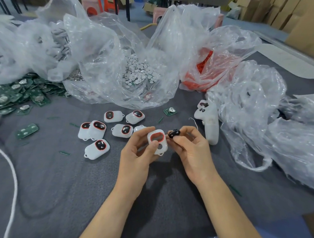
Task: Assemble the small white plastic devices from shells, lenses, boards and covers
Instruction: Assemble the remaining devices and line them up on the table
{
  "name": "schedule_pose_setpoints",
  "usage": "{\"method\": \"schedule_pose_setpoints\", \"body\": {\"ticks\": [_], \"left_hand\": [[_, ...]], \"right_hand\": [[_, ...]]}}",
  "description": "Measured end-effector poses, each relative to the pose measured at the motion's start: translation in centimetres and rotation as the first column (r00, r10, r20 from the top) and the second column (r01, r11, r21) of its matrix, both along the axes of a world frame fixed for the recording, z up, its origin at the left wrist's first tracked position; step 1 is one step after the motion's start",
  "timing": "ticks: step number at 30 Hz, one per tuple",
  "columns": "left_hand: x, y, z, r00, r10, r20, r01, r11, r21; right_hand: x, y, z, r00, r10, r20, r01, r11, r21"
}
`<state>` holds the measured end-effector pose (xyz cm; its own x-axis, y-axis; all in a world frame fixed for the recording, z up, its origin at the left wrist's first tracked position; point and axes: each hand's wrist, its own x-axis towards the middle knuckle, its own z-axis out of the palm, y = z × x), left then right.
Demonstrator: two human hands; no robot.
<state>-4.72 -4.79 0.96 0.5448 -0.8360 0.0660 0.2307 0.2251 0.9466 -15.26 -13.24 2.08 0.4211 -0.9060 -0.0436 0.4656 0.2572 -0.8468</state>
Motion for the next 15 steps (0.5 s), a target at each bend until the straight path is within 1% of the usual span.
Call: {"method": "schedule_pose_setpoints", "body": {"ticks": [4,9,11,13,15], "left_hand": [[0.01,0.09,0.1,0.998,-0.032,-0.049,0.031,0.999,-0.026],[-0.05,0.21,0.24,0.999,-0.051,0.0,0.051,0.998,-0.034],[-0.17,0.33,0.32,0.997,-0.047,0.056,0.048,0.998,-0.034],[-0.32,0.4,0.28,0.994,-0.04,0.103,0.043,0.999,-0.031],[-0.34,0.35,0.15,0.993,-0.028,0.111,0.031,0.999,-0.026]], "right_hand": [[-0.1,0.1,0.14,0.998,0.003,-0.063,-0.006,0.999,-0.038],[-0.05,0.4,0.14,0.988,-0.016,-0.156,0.001,0.996,-0.094],[-0.06,0.49,0.07,0.979,-0.025,-0.204,0.002,0.994,-0.108],[-0.1,0.52,0.14,0.976,-0.001,-0.219,-0.02,0.995,-0.096],[-0.12,0.46,0.11,0.976,0.033,-0.216,-0.052,0.995,-0.082]]}}
